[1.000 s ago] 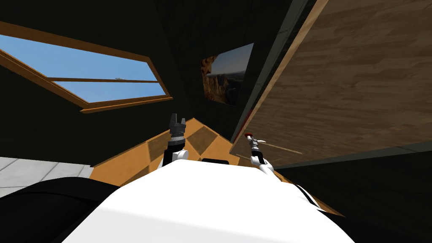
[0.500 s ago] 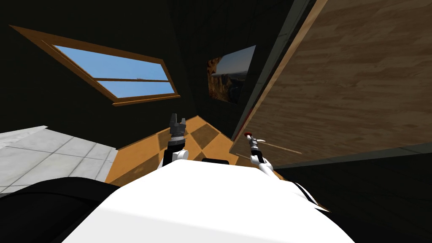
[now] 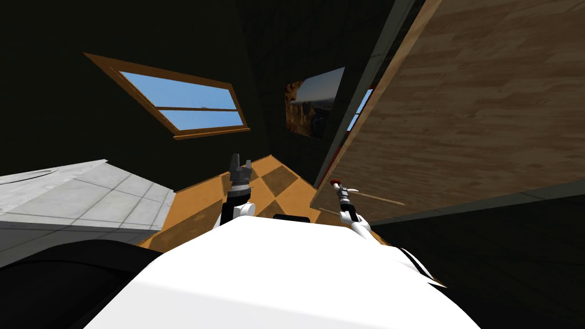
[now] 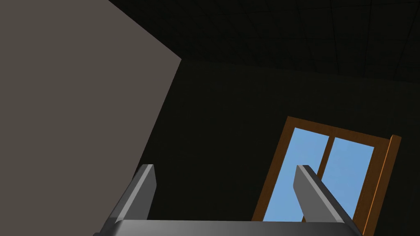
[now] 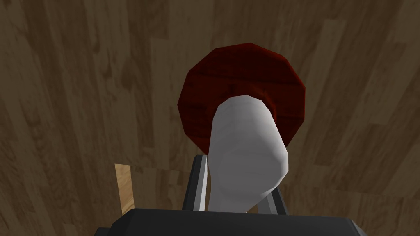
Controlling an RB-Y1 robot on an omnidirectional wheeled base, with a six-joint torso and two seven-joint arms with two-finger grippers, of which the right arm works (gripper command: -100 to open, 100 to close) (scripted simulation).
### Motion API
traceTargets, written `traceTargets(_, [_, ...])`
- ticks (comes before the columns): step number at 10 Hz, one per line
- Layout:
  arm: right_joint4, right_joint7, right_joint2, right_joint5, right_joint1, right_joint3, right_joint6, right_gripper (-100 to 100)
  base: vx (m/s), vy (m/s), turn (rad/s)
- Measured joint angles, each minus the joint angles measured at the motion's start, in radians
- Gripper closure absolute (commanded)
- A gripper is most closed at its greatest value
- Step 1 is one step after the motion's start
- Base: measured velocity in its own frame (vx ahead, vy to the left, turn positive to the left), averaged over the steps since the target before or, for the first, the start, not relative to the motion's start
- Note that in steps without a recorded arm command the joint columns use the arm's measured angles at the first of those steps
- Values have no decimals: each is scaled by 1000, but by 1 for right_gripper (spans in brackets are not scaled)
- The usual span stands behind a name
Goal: Pull the door open
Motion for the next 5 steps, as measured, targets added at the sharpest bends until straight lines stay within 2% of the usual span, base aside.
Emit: traceTargets(5, [-7,-55,-27,25,22,52,-36,100,-212,-61,90])
